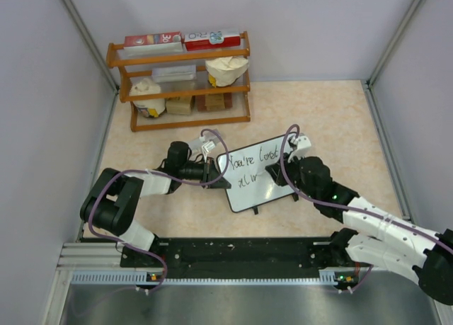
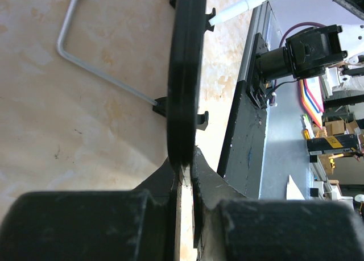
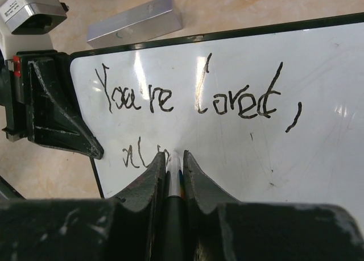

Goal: Write a sentence on the whiteboard
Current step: Write a sentence at the center of the board.

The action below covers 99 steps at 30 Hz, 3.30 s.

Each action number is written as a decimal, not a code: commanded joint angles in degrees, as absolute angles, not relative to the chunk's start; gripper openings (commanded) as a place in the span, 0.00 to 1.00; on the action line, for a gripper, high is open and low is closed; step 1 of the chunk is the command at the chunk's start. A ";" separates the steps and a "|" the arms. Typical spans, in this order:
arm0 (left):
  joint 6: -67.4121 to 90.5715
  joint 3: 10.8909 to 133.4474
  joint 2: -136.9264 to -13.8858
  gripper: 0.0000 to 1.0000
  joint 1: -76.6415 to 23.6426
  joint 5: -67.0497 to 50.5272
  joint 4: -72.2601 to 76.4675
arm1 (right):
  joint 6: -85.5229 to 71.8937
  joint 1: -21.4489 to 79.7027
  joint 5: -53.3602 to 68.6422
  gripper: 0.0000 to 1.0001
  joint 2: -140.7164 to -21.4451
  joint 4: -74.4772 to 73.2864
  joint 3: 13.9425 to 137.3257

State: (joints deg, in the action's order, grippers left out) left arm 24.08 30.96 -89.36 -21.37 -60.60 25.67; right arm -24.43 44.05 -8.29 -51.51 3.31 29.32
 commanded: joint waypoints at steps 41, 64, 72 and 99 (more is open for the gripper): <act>21.71 30.41 -88.86 0.00 -21.80 -60.21 24.61 | -23.82 40.87 -8.17 0.00 -49.83 4.92 28.39; 21.71 30.41 -89.03 0.00 -21.80 -60.21 24.61 | -23.82 40.78 -3.25 0.00 -49.75 3.87 26.28; 21.80 30.59 -89.03 0.00 -21.80 -60.29 24.70 | -23.99 40.78 -6.15 0.00 -48.78 2.64 26.19; 21.80 30.50 -88.95 0.00 -21.80 -60.38 24.70 | -23.38 39.38 -8.61 0.00 -50.54 4.04 30.50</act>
State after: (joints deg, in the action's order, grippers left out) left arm 24.08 30.96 -89.36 -21.37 -60.58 25.65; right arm -24.25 40.32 -5.54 -49.71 3.38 28.10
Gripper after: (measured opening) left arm 0.100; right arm 0.114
